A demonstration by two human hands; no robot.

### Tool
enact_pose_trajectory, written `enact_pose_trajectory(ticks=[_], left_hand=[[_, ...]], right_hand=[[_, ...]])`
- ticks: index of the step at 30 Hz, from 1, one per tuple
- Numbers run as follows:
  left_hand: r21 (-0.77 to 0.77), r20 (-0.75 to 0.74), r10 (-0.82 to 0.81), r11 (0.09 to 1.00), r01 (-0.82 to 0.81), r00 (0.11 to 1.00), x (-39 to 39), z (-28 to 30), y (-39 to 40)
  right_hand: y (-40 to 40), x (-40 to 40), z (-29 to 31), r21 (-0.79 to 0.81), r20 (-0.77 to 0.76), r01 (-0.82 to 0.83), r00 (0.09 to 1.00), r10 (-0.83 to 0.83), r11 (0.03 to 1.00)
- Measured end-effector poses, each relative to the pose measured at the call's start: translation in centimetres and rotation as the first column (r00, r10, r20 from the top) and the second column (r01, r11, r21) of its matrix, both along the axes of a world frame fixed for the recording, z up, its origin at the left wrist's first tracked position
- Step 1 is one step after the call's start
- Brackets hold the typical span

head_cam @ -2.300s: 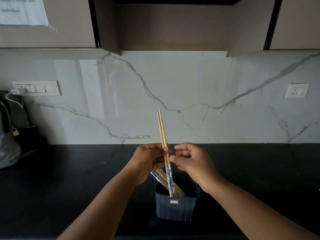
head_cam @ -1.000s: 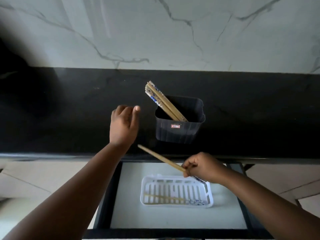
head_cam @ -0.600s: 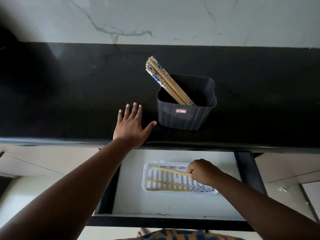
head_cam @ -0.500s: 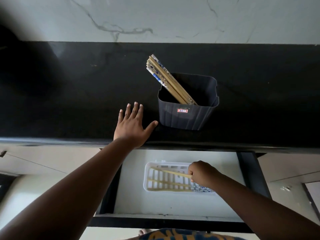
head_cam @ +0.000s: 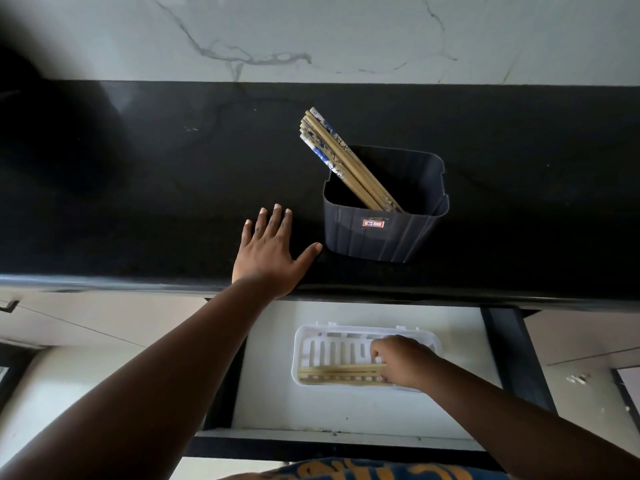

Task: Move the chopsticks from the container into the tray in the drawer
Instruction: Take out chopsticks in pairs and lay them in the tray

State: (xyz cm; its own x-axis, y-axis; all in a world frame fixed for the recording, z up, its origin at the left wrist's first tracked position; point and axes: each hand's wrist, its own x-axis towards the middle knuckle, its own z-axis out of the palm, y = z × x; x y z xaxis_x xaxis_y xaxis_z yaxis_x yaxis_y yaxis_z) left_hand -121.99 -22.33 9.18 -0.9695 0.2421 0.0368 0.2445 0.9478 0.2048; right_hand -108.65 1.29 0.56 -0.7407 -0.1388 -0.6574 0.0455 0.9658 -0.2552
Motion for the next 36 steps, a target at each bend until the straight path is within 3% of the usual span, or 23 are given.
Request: enact_pose_trajectory(ticks=[5, 10, 14, 17, 19, 20, 22, 24, 30, 36], left_hand=[[-0.005, -0.002, -0.002, 1.000, 0.002, 1.000, 0.0, -0.1, 0.0], [-0.031, 0.012, -0.025, 0.999, 0.026, 1.000, -0.1, 0.0, 0.0], [-0.047, 0.025, -0.034, 0.998, 0.035, 0.999, 0.0, 0.1, 0.0], [-0.049, 0.028, -0.022, 0.998, 0.024, 0.999, 0.0, 0.3, 0.0], [-0.053, 0.027, -0.015, 0.998, 0.016, 1.000, 0.0, 0.3, 0.1], [-0.054, 0.027, -0.010, 0.998, 0.012, 1.000, 0.1, 0.3, 0.1], [-0.051, 0.026, -0.004, 0.999, 0.005, 1.000, 0.1, 0.3, 0.2], [-0.051, 0.024, -0.002, 0.999, 0.003, 1.000, 0.2, 0.3, 0.1], [-0.038, 0.025, 0.002, 0.999, -0.001, 1.000, 0.3, 0.2, 0.1], [-0.014, 0.015, 0.007, 1.000, -0.007, 1.000, 0.2, 0.0, 0.2]], right_hand=[[0.2, 0.6, -0.2, -0.037, -0.063, 0.024, 0.998, -0.026, 0.999], [0.2, 0.2, 3.3, -0.063, 0.001, 0.031, 1.000, -0.031, 0.998], [-1.0, -2.6, 12.1, -0.297, -0.038, 0.073, 0.995, -0.088, 0.952], [-2.7, -4.6, 20.5, -0.568, -0.086, 0.096, 0.981, -0.175, 0.818], [-3.8, -6.2, 24.8, -0.700, -0.234, 0.058, 0.923, -0.306, 0.712], [-4.4, -7.2, 26.4, -0.712, -0.361, 0.020, 0.847, -0.390, 0.702], [-5.5, -9.3, 28.3, -0.614, -0.625, -0.021, 0.623, -0.470, 0.789], [-6.5, -11.2, 28.7, -0.456, -0.762, 0.021, 0.508, -0.402, 0.890], [-8.8, -13.7, 25.1, -0.132, -0.863, 0.103, 0.477, -0.165, 0.986], [-8.8, -14.3, 22.6, -0.008, -0.902, 0.110, 0.428, -0.055, 0.994]])
